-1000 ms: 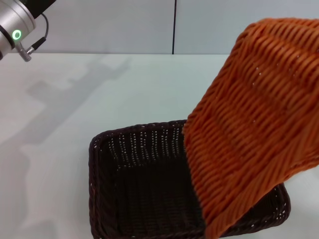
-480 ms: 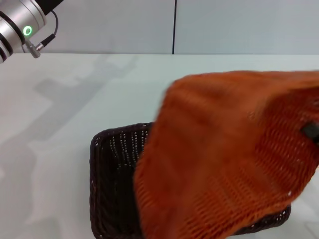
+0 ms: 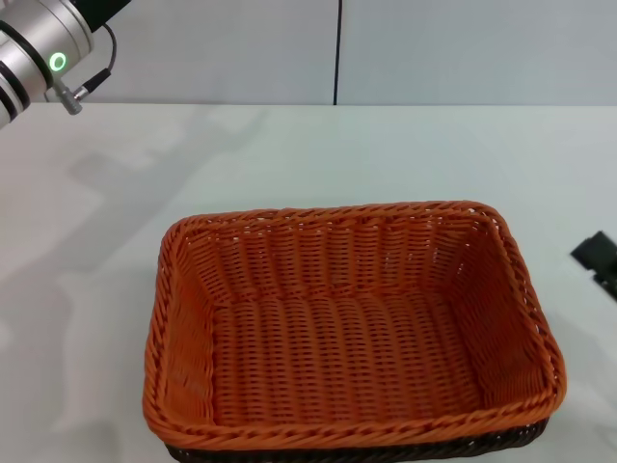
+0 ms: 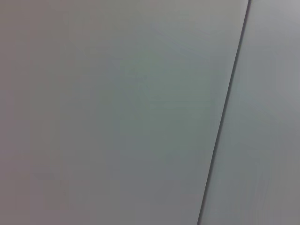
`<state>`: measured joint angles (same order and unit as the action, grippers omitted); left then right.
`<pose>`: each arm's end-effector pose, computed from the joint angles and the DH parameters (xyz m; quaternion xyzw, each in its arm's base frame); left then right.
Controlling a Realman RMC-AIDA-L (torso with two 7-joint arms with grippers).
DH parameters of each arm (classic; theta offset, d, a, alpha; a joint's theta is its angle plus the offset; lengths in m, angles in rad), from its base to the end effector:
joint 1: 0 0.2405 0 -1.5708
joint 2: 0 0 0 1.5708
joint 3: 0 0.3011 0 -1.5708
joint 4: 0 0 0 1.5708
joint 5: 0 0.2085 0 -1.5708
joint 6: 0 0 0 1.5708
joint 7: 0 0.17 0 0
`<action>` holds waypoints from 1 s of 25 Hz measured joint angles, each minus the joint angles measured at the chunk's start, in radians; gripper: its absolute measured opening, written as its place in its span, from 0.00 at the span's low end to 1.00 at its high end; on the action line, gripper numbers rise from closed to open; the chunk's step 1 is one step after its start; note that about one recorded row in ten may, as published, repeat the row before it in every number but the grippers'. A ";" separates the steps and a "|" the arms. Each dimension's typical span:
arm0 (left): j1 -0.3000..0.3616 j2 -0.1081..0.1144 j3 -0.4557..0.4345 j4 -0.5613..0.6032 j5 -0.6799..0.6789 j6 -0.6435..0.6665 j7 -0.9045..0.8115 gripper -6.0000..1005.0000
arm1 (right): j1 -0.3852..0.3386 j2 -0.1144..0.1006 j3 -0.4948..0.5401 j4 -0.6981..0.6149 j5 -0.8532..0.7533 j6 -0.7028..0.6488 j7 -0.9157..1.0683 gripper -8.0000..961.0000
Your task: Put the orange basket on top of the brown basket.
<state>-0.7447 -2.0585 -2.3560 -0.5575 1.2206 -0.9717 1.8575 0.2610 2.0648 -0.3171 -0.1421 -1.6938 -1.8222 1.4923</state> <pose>-0.2039 0.5089 0.0340 -0.7670 -0.2507 -0.4386 0.3957 0.3364 0.2517 -0.0235 -0.6479 0.4709 0.5821 0.1401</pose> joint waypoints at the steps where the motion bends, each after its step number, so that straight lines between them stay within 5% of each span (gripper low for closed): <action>1: -0.001 0.000 0.000 0.000 0.004 0.004 0.000 0.84 | -0.013 -0.005 0.021 -0.040 0.012 -0.008 0.003 0.43; 7: 0.010 0.000 -0.010 -0.003 0.001 0.002 0.000 0.84 | -0.039 -0.011 0.158 -0.215 0.025 0.015 -0.017 0.61; 10: 0.032 0.000 -0.011 -0.012 -0.004 -0.005 -0.001 0.84 | -0.026 -0.016 0.267 -0.252 0.067 0.031 -0.079 0.61; 15: 0.090 0.000 -0.014 -0.017 -0.044 -0.047 0.007 0.84 | 0.024 -0.002 0.343 -0.229 0.279 0.081 -0.367 0.61; 21: 0.181 -0.001 -0.014 -0.008 -0.157 -0.185 0.085 0.84 | 0.131 0.005 0.368 -0.053 0.597 0.205 -0.945 0.61; 25: 0.215 -0.002 -0.014 -0.002 -0.202 -0.231 0.103 0.84 | 0.166 0.007 0.369 -0.042 0.642 0.229 -1.043 0.61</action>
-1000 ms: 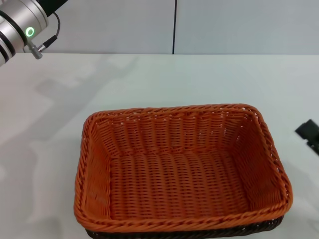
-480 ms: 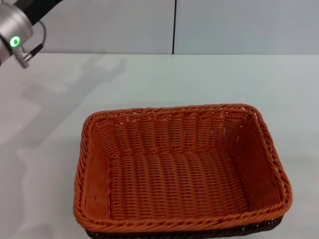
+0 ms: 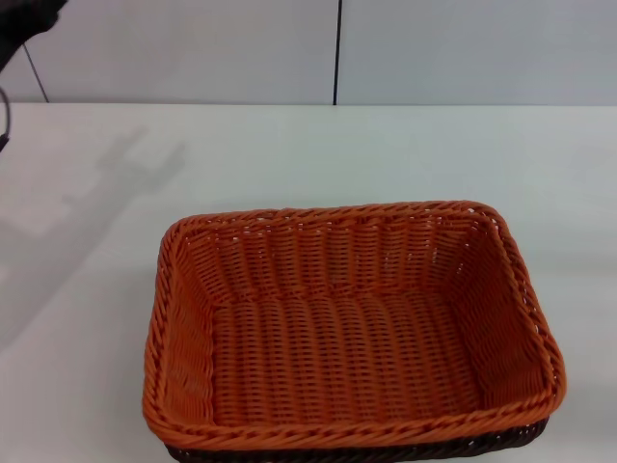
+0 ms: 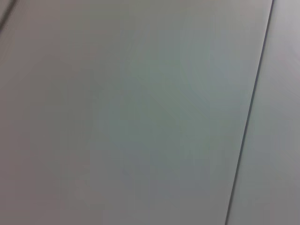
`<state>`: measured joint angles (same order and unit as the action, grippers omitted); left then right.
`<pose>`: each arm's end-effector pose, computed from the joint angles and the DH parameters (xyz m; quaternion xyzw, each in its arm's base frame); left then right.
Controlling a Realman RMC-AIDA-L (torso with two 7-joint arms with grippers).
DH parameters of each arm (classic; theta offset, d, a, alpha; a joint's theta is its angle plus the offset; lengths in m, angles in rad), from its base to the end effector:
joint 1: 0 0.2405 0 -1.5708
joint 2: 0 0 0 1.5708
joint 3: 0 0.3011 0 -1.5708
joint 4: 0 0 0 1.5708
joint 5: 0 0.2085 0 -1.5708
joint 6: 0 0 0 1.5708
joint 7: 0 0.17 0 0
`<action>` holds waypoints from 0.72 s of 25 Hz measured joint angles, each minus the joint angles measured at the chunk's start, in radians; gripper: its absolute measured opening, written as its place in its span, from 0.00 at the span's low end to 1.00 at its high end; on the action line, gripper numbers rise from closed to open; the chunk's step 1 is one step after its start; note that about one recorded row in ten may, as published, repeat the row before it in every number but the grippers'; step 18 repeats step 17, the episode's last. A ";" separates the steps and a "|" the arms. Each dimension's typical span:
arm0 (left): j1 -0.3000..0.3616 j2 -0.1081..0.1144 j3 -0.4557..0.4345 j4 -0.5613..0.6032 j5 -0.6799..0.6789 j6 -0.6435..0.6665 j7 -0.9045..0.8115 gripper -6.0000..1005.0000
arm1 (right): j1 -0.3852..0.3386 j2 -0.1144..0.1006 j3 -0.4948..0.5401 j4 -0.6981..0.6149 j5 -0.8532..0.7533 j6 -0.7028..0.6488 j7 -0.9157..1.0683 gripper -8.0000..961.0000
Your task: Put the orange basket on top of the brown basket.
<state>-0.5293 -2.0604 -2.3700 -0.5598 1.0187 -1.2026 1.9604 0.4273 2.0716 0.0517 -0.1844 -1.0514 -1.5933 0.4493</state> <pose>-0.2696 0.4425 0.0643 -0.7109 -0.2410 -0.5062 0.4247 0.3861 0.3309 0.1190 -0.4720 0.1360 0.4378 0.7530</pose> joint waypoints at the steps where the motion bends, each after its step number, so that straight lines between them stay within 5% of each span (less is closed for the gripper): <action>1: 0.000 0.000 0.000 0.000 0.000 0.000 0.000 0.84 | 0.016 -0.002 0.001 0.004 0.007 0.019 -0.034 0.61; 3: 0.061 -0.003 0.000 0.030 -0.103 -0.094 0.069 0.84 | 0.027 -0.003 0.004 0.005 0.011 0.038 -0.052 0.61; 7: 0.081 -0.003 0.000 0.080 -0.178 -0.143 0.127 0.84 | 0.038 -0.004 0.008 0.003 0.019 0.061 -0.059 0.61; 18: 0.102 0.002 -0.020 0.119 -0.206 -0.136 0.198 0.84 | 0.056 -0.003 0.015 0.016 0.021 0.112 -0.064 0.61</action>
